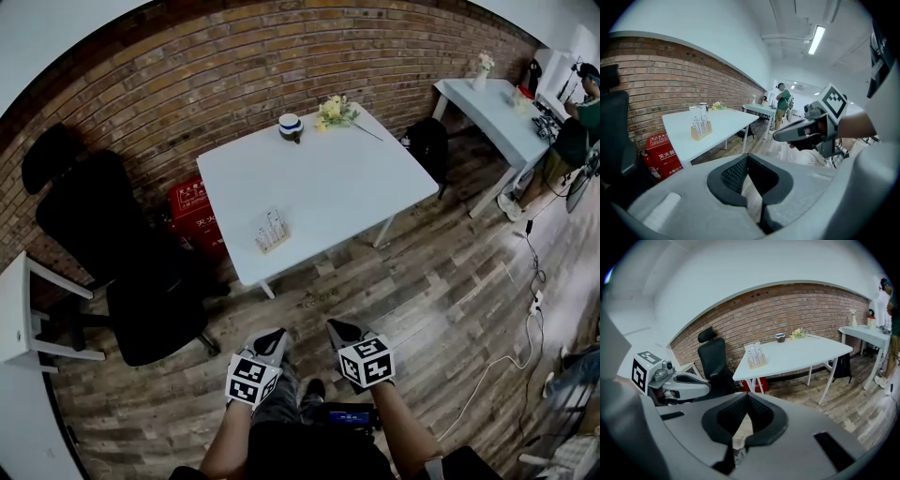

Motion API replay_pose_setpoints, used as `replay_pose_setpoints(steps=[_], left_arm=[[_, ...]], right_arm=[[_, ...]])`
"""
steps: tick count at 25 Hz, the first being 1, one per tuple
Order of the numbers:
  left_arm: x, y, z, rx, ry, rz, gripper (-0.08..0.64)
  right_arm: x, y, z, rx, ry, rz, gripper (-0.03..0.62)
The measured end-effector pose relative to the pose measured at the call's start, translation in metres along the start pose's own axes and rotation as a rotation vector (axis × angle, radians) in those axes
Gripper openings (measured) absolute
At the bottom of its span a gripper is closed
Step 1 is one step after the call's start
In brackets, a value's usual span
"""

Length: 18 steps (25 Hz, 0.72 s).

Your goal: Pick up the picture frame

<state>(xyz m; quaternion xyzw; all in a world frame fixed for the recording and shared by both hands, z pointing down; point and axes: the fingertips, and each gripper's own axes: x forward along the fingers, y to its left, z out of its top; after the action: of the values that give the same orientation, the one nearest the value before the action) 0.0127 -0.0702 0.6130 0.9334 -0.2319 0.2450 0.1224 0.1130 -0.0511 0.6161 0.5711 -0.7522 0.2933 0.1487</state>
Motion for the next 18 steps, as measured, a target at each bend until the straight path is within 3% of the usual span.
replay_pose_setpoints(steps=[18], left_arm=[[0.067, 0.085, 0.049, -0.010, -0.011, 0.014, 0.012]], right_arm=[[0.080, -0.041, 0.072, -0.015, 0.010, 0.004, 0.009]])
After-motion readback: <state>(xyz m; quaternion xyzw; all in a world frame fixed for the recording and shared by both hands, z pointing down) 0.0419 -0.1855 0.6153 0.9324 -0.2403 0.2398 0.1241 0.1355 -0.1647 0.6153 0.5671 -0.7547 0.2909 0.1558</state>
